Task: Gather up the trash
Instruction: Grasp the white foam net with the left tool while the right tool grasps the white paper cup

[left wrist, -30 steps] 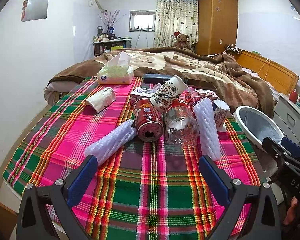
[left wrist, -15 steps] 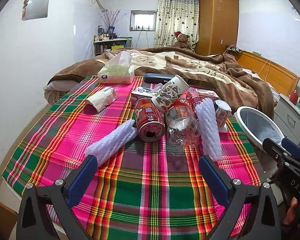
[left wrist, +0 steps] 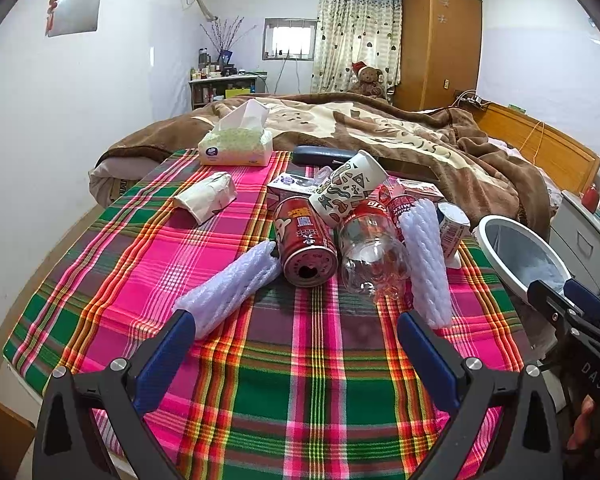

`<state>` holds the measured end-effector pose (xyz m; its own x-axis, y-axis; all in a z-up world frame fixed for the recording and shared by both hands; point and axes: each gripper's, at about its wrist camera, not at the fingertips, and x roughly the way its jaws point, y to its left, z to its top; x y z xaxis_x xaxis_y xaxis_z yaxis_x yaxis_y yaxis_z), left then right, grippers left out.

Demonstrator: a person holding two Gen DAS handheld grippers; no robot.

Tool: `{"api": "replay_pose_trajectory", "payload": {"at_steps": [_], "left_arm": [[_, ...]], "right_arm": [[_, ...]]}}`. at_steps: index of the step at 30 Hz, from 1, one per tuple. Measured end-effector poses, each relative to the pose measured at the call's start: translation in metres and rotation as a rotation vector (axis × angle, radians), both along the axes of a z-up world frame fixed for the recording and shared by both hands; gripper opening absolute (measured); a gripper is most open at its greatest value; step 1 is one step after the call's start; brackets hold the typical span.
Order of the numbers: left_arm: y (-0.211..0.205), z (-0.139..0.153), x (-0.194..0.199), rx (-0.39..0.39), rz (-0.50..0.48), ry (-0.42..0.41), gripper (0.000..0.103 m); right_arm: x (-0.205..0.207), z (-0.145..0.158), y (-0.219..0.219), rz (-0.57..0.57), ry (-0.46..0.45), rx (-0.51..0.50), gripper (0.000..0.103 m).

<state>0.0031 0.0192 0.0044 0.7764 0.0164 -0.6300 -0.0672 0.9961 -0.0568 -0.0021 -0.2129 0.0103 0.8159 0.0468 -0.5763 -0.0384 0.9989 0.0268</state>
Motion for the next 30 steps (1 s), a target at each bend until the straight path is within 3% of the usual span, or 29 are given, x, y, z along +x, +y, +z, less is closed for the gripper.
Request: {"api": "replay_pose_trajectory", "payload": {"at_steps": [6,15,24,30], "left_arm": [[0.02,0.001,0.02,-0.069,-0.005,0.012,0.103],[0.046,-0.007,0.06,-0.144,-0.007,0.086,0.103],[0.056,-0.029,0.086,-0.014,-0.004,0.175,0.096],[0.071,-0.041,0.096,-0.003,-0.016,0.225,0.087]], "right_arm": [[0.022,0.001,-0.008,0.011,-0.021,0.034,0.074],[0.068,-0.008,-0.011,0.062,0.056,0.074,0.074],[0.093,-0.012,-0.005,0.132,0.105,0.078,0.074],[0.101,-0.01,-0.004,0.168,0.103,0.09,0.073]]}}
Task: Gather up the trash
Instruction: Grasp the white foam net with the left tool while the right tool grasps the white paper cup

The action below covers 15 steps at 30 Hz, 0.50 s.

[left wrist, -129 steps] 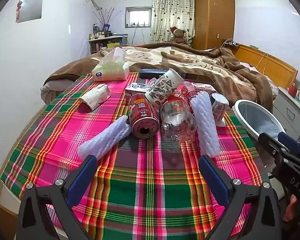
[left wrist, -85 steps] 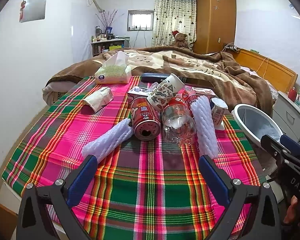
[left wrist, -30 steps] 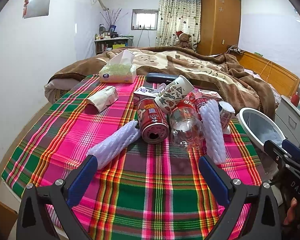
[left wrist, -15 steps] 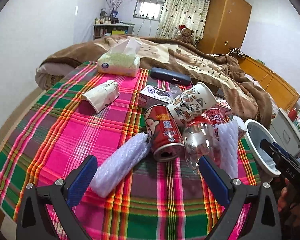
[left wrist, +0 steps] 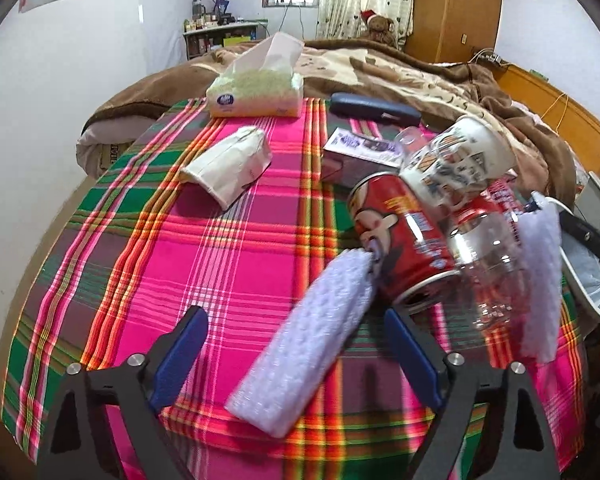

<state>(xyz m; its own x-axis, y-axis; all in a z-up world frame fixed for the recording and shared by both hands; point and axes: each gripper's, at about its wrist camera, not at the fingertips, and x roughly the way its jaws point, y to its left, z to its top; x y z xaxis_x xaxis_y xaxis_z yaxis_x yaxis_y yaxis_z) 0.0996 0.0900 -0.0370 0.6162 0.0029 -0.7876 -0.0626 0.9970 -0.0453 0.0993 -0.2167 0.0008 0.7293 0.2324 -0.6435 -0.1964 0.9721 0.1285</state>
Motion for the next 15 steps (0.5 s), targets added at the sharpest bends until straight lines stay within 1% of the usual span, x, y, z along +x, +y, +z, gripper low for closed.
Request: {"api": "replay_pose_trajectory", "payload": {"at_steps": [2,6,7,8,9,11,13,15], "left_arm": [[0.004,-0.004,0.002,-0.015,-0.005,0.016,0.076],[0.002,-0.011,0.004,-0.025,-0.026,0.038,0.069],[0.002,-0.012,0.005,-0.03,-0.032,0.041,0.063],[0.001,-0.013,0.005,-0.029,-0.036,0.043,0.061],[0.0,-0.013,0.005,-0.02,-0.038,0.043,0.06],[-0.002,-0.014,0.007,-0.008,-0.04,0.039,0.058],[-0.002,-0.013,0.01,-0.022,-0.04,0.037,0.058],[-0.001,-0.013,0.014,-0.043,-0.04,0.033,0.058]], "right_arm": [[0.003,0.0,0.002,0.016,0.006,-0.001,0.073],[0.013,-0.005,0.003,0.019,0.033,-0.008,0.072],[0.016,-0.007,0.004,0.016,0.044,-0.011,0.07],[0.017,-0.008,0.005,0.016,0.05,-0.013,0.061],[0.018,-0.008,0.006,0.016,0.051,-0.016,0.057],[0.019,-0.009,0.009,0.017,0.051,-0.028,0.056],[0.02,-0.01,0.01,0.028,0.059,-0.027,0.055],[0.02,-0.011,0.012,0.031,0.066,-0.032,0.051]]}}
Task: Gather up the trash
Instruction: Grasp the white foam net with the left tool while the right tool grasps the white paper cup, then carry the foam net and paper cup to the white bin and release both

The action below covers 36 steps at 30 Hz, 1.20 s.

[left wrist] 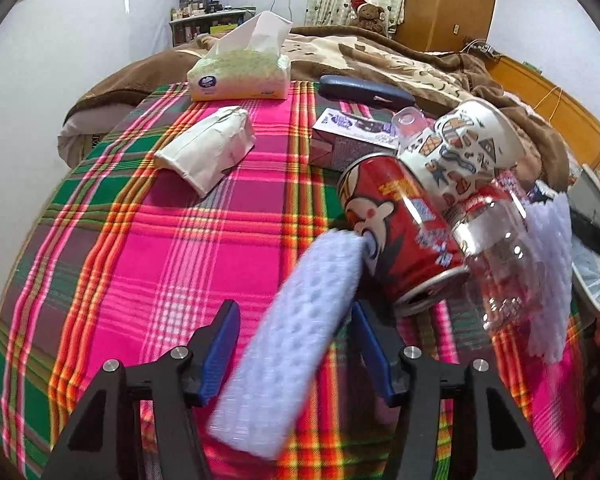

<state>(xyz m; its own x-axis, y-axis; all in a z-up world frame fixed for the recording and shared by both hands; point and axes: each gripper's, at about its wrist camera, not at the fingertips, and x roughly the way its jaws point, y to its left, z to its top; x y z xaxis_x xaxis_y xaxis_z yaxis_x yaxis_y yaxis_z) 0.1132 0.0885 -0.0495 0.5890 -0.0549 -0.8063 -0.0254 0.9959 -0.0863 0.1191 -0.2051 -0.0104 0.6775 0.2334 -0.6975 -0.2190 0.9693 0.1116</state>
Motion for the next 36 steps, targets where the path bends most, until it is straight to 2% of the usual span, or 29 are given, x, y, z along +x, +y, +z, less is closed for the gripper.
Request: {"api": "replay_pose_trajectory", "payload": {"at_steps": [5,10,14,21,36], "left_arm": [[-0.002,-0.001,0.005,0.008,0.003,-0.001,0.058],[0.001,0.001,0.006,-0.017,0.014,-0.008,0.038],[0.003,0.003,0.003,-0.029,0.021,-0.018,0.031],[0.002,0.016,-0.005,-0.05,0.021,-0.06,0.03],[-0.029,0.079,-0.023,-0.102,-0.044,-0.189,0.03]], "right_arm": [[0.002,-0.001,-0.001,-0.009,0.015,0.009,0.045],[-0.002,0.0,-0.003,-0.012,0.008,0.027,0.045],[-0.005,0.001,-0.004,-0.016,-0.002,0.031,0.044],[-0.013,0.01,-0.007,-0.018,-0.033,0.042,0.044],[-0.035,0.037,-0.031,-0.043,-0.114,0.095,0.044]]}}
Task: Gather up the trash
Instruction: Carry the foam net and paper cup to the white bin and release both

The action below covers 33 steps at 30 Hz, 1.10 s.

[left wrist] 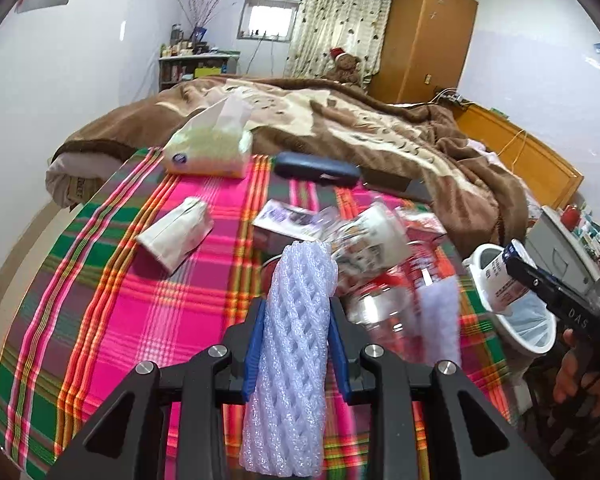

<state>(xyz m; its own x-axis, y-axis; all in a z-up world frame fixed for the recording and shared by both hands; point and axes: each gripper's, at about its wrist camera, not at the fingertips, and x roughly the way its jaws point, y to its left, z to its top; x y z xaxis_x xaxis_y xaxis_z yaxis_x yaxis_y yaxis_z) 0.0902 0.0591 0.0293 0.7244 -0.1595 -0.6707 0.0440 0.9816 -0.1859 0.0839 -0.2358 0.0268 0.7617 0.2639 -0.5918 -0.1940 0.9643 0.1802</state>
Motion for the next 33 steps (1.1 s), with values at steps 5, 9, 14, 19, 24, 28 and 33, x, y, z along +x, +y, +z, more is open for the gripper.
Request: {"api": "replay_pose_trajectory", "payload": {"at_steps": [5,9,14,19,24,28,33], "left_arm": [[-0.028,0.013,0.004,-0.019,-0.06,-0.022,0.03],[-0.059,0.023,0.009,-0.026,-0.118,-0.04,0.03],[-0.1,0.032,0.016,-0.021,-0.195,-0.055,0.03],[-0.147,0.031,0.025,0.0,-0.266,-0.054,0.03],[-0.194,0.028,0.032,0.0,-0.342,-0.051,0.03],[-0.226,0.022,0.038,-0.023,-0.397,-0.04,0.03],[-0.263,0.01,0.047,-0.025,-0.457,-0.005,0.03]], "right_arm": [[-0.007,0.006,-0.017,-0.033,-0.019,0.0,0.044],[-0.01,0.008,-0.036,-0.076,-0.027,0.004,0.044],[-0.014,0.01,-0.06,-0.132,-0.033,-0.002,0.044],[-0.017,0.01,-0.088,-0.197,-0.035,-0.002,0.044],[-0.017,0.007,-0.113,-0.255,-0.024,-0.025,0.044],[-0.013,0.001,-0.129,-0.285,0.0,-0.042,0.044],[-0.006,-0.017,-0.141,-0.281,0.054,-0.063,0.044]]}}
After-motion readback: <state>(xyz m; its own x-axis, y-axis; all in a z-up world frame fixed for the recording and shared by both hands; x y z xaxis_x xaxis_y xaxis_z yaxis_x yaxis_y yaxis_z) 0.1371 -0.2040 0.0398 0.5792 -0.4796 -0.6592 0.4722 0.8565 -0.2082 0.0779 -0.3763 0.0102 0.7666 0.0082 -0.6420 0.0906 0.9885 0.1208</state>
